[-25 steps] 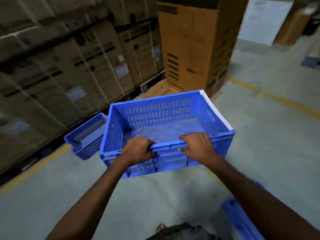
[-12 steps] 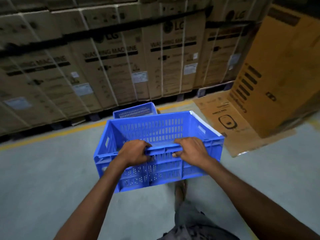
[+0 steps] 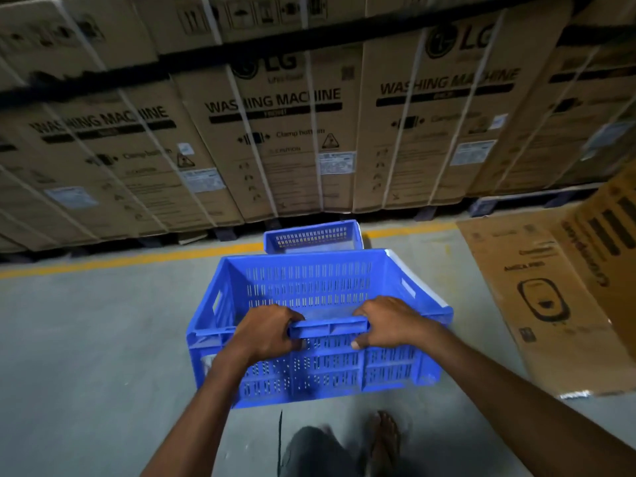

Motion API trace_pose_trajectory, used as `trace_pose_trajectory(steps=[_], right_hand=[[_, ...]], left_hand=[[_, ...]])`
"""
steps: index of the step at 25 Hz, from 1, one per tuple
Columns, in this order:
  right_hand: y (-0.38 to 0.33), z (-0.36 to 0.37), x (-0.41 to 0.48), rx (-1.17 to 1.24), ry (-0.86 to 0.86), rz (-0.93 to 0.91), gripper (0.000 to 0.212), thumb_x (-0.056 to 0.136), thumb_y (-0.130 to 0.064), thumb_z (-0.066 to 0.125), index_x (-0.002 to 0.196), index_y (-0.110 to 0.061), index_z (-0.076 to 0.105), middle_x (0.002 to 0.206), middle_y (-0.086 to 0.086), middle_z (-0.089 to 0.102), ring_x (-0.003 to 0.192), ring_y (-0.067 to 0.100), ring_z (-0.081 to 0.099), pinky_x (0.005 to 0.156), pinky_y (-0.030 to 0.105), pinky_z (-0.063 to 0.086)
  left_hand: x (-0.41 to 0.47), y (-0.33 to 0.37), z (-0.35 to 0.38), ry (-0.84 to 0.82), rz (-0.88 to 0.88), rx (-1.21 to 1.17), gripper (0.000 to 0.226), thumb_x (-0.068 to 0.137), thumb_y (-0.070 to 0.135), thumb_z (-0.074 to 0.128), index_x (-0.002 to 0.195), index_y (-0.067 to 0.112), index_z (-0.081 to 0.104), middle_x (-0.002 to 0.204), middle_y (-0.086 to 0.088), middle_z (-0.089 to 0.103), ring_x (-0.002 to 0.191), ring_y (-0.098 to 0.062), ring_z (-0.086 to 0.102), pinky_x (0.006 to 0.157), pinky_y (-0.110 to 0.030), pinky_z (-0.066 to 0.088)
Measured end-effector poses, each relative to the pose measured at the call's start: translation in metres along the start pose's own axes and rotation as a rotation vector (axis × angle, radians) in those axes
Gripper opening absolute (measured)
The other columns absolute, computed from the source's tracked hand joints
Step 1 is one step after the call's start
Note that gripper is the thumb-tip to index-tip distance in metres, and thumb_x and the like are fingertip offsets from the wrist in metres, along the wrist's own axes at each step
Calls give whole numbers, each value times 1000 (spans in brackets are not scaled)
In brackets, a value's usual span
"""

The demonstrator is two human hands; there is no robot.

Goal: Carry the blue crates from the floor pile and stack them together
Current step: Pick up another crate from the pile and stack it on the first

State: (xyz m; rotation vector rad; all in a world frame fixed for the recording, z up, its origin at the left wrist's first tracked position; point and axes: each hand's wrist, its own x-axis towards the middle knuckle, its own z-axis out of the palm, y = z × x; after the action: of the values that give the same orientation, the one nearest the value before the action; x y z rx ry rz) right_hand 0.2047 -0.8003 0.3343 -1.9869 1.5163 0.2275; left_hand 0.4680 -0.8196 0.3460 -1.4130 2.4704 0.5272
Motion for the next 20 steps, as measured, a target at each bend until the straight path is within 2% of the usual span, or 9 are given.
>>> trace_pose_trajectory(steps=[3,6,8,13,18,20], right_hand=[[23,-11,89,-9,24,42,44,72,-52,71,109,-27,69,100,-2,73,98,22,67,74,30,48],[45,-10,185,-45,92,74,41,73,-56,67,106,-30,69,99,-2,73,98,23,67,75,30,46],[62,-4,253,-75,110,92,38,76,-56,66,103,-29,68,100,-2,72,100,23,66,78,31,48],[105,10,397,-91,165,99,32,78,-50,67,101,-28,68,102,1,72,104,27,65,82,33,50],[151,40,494,-107,238,105,46,81,-46,68,124,-29,64,119,8,69,114,32,61,92,36,47],[165,63,515,-128,237,98,42,82,-45,68,120,-27,66,114,10,71,110,33,63,89,36,48]], left_hand=[[80,-50,5,-22,-11,-30,31,80,57,63,96,31,67,85,4,70,84,-19,67,62,-29,43],[163,-101,18,-23,-12,-50,38,84,56,62,116,36,64,101,3,73,99,-24,67,75,-34,51],[220,-139,36,-19,-34,-62,43,85,56,62,124,36,61,111,1,72,107,-27,65,83,-37,51],[346,-214,87,68,-131,-78,39,82,54,67,114,31,65,102,-4,73,100,-32,67,78,-39,52],[427,-245,137,191,-149,-90,39,84,45,69,118,27,67,103,-14,73,100,-39,65,77,-43,50],[442,-254,166,210,-155,-91,36,86,46,68,115,26,67,99,-14,73,97,-39,66,74,-42,49]])
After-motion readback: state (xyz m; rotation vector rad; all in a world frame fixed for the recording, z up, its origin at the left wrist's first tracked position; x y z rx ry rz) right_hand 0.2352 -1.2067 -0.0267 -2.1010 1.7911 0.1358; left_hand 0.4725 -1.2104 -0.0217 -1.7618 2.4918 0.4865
